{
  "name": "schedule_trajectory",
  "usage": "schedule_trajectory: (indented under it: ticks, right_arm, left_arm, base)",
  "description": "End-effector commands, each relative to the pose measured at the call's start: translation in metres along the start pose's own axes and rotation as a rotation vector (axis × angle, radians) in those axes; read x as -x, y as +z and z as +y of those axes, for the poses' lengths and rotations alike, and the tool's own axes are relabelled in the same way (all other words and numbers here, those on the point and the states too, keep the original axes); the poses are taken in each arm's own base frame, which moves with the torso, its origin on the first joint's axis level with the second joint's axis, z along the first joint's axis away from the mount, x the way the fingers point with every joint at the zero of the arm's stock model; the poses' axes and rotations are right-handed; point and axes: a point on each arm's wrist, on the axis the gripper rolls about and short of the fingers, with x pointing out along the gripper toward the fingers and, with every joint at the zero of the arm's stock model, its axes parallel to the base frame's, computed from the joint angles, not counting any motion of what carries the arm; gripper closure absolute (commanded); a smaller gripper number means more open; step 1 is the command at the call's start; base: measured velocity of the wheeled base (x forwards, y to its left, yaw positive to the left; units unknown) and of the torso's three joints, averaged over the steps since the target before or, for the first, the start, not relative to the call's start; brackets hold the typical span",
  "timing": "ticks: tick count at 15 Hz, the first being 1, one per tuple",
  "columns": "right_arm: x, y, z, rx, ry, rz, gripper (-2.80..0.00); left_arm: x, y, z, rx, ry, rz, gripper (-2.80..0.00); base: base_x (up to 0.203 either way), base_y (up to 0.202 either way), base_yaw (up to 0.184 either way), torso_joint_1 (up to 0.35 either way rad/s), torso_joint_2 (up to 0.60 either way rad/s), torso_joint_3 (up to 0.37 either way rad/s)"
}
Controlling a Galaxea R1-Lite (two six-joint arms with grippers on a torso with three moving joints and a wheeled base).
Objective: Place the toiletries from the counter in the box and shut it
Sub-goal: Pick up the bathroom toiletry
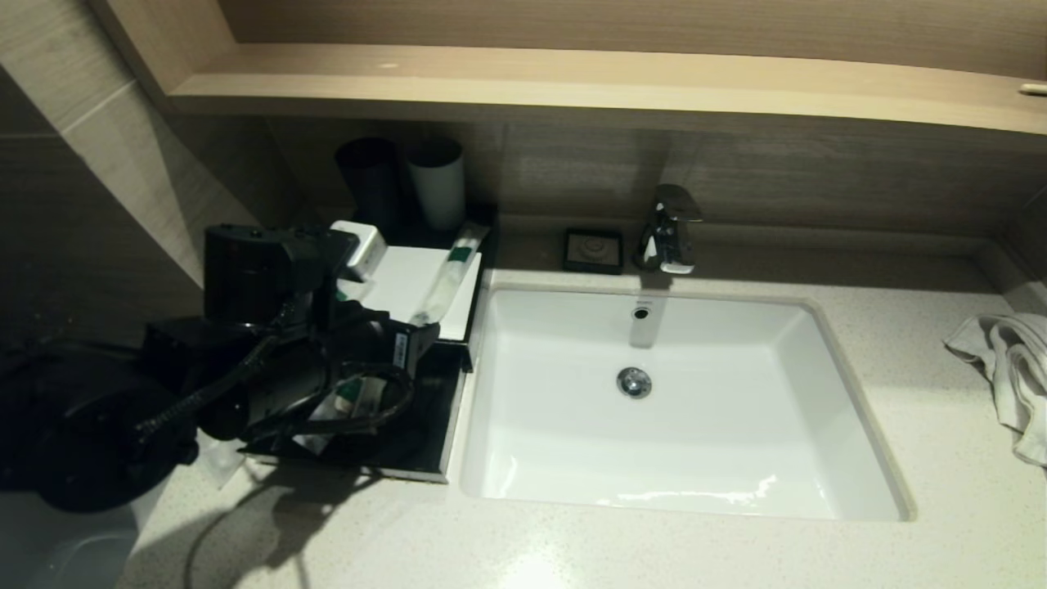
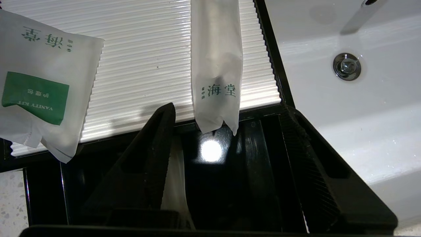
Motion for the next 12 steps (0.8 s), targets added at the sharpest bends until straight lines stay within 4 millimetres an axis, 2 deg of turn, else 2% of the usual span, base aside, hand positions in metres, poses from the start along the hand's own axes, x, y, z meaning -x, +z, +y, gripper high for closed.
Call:
schedule_trajectory:
  ticks: [1,12]
  right_arm:
    - [0.0,0.0,0.0,0.0,0.001,0.0,0.0]
    - [0.0,0.0,0.0,0.0,0.001,0.0,0.0]
  left_arm:
    - [-0.005,-0.003,0.0,-0.014,0.004,0.007,-2.8]
    - [-0.019,-0.007,-0.002,-0.023,0.005,-0.022,-2.8]
  base:
    - [0.0,0.0,0.0,0.0,0.0,0.0]
    - [0.0,0.0,0.0,0.0,0.0,0.0]
